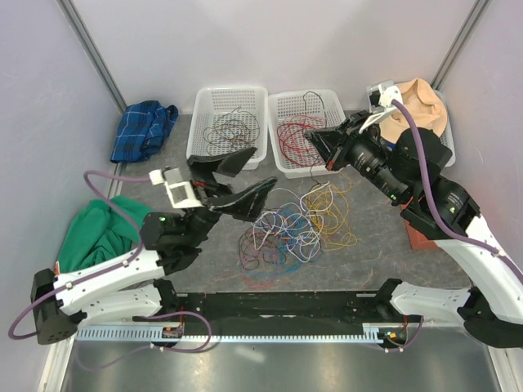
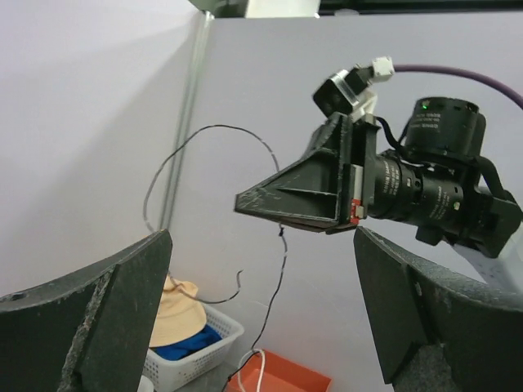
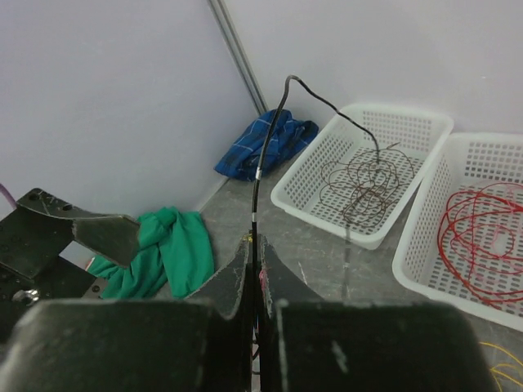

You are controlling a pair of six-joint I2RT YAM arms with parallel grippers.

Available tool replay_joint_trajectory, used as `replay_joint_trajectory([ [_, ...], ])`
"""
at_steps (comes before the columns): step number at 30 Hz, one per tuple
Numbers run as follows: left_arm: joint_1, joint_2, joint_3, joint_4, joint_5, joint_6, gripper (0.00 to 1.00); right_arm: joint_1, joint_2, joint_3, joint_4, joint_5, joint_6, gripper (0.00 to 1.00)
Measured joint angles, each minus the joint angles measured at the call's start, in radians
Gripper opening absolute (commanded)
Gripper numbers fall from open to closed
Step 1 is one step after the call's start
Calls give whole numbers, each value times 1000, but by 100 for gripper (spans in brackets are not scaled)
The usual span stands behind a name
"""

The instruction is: Untangle the cables

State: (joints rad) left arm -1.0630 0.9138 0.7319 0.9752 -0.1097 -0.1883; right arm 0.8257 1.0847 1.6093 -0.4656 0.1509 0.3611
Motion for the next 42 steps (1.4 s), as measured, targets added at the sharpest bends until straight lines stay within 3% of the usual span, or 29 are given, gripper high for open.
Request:
replay_joint_trajectory([
  [8, 0, 224, 58, -63, 192, 14, 100, 0, 10, -3, 1, -35, 22, 0],
  [21, -1, 283, 75, -61, 182, 55, 98, 0, 6, -9, 2, -68, 36, 0],
  [24, -1, 325, 110, -61, 173, 63, 81, 0, 3, -19, 3, -76, 38, 0],
  [25, 0, 338, 122, -61, 171, 65, 60, 0, 3, -23, 4, -77, 39, 0],
  [26, 1, 351, 133, -61, 169, 69, 48, 0, 1, -26, 6, -80, 40, 0],
  [27, 2, 360, 142, -62, 167, 71, 19, 0, 0, -32, 9, -84, 40, 0],
  [28, 4, 367, 150, -61, 166, 76, 2, 0, -2, -36, 9, -85, 41, 0],
  [32, 8, 372, 157, -63, 158, 87, 2, 0, -17, -64, 12, -85, 43, 0],
  [33, 8, 372, 157, -65, 152, 87, 2, 0, -23, -72, 15, -83, 43, 3],
  [34, 8, 369, 157, -71, 143, 87, 2, 0, -31, -80, 16, -81, 43, 36],
  [36, 8, 352, 157, -109, 121, 86, 2, 0, -49, -98, 21, -72, 45, 61],
  [37, 8, 338, 158, -134, 107, 84, 2, 0, -59, -109, 27, -67, 46, 80],
  [39, 15, 300, 189, -252, 75, 70, 2, 0, -88, -143, 39, -51, 47, 94],
  [42, 42, 273, 322, -453, 33, 25, 2, 0, -143, -201, 48, -11, 39, 98],
])
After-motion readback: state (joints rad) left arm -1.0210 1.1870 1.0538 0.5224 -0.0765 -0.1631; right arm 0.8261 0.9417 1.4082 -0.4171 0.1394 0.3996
